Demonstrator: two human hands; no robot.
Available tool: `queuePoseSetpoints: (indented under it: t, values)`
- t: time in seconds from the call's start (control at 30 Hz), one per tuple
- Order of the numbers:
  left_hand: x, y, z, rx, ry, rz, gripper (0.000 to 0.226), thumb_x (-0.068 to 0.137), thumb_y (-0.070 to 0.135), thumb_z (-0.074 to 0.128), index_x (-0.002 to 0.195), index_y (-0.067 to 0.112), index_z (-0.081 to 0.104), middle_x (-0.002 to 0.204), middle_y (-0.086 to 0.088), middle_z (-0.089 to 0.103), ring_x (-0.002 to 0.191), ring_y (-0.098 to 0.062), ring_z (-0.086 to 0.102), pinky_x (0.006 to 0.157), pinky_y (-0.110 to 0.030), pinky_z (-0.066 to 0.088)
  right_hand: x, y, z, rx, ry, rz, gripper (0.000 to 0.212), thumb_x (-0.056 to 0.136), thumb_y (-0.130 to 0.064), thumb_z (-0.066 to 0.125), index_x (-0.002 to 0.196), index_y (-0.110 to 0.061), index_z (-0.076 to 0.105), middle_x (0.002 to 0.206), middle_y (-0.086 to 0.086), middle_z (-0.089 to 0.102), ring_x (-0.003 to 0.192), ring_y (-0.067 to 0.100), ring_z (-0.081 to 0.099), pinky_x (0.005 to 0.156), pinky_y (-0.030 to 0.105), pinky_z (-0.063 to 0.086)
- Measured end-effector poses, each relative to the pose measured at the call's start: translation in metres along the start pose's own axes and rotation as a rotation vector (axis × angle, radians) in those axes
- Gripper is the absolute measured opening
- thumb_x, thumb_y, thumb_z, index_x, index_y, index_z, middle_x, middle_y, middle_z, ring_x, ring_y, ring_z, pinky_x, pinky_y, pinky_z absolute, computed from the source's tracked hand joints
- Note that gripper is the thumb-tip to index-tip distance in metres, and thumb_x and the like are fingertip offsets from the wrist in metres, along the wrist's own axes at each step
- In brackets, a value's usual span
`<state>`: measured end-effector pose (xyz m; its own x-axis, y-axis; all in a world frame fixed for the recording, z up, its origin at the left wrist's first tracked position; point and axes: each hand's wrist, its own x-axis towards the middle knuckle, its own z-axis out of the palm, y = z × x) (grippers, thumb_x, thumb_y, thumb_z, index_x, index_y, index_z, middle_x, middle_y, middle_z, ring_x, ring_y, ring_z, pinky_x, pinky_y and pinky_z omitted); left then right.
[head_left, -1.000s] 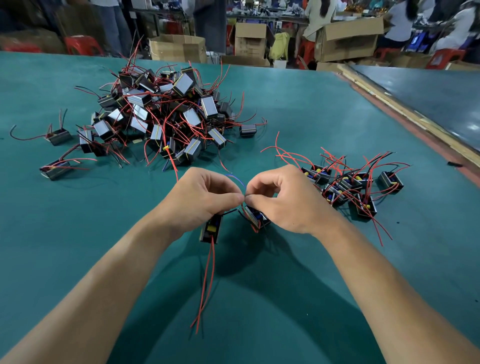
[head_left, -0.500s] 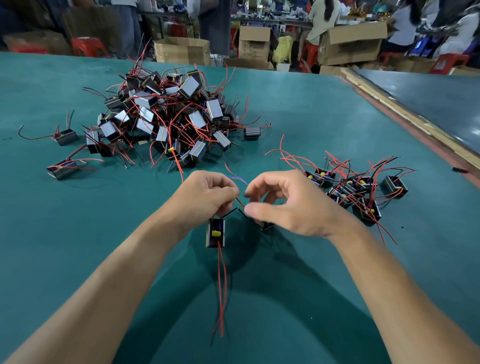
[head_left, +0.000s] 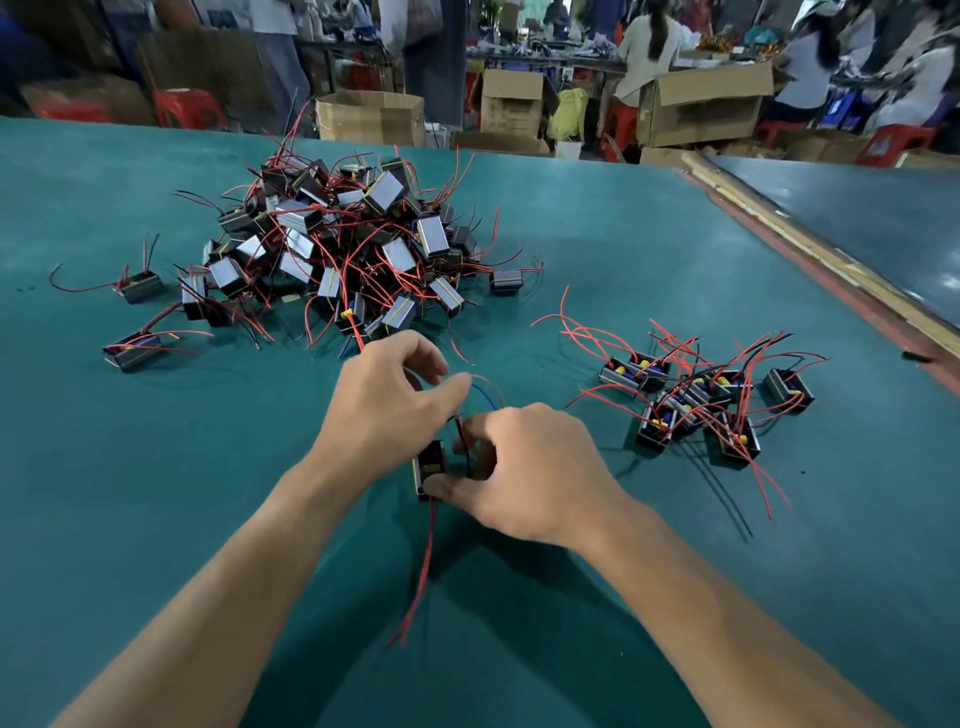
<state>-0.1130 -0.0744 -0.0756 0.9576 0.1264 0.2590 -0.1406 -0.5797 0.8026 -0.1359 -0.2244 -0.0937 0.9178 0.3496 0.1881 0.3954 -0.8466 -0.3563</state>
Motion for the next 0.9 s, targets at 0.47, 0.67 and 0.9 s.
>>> queuePoseSetpoints:
  t: [0.47,0.67,0.9]
  values:
    - [0.025,-0.027,-0.031,-0.154,0.292,-0.322,0.053,0.069,0.03,0.058,0.121,0.019,0.05,0.061,-0.001,0.068,0.053,-0.02,0.053,0.063,-0.039,0.051,0.013,0.035,-0.019,0.05,0.001,0.161,0.03,0.078,-0.047,0.073,0.067,-0.023,0.06,0.051,-0.005,0.054,0.055,0.016,0.052,0.05,0.027,0.03]
    - [0.025,-0.031,-0.025,-0.037,0.104,-0.349,0.019,0.082,0.018,0.054,0.1,0.017,0.058,0.054,0.004,0.069,0.035,-0.012,0.047,0.049,-0.025,0.045,0.019,0.071,-0.043,0.06,0.323,0.533,0.019,0.079,-0.035,0.076,0.093,-0.023,0.07,0.083,0.001,0.072,0.09,0.029,0.067,0.078,0.033,0.05]
    - [0.026,-0.027,-0.026,0.073,0.245,-0.263,0.014,0.078,0.024,0.059,0.092,0.024,0.062,0.076,-0.001,0.07,0.057,-0.024,0.061,0.06,-0.031,0.053,0.015,0.032,-0.026,0.082,0.544,0.272,0.055,0.077,-0.021,0.078,0.125,-0.011,0.053,0.115,0.009,0.056,0.105,0.031,0.055,0.09,0.036,0.039]
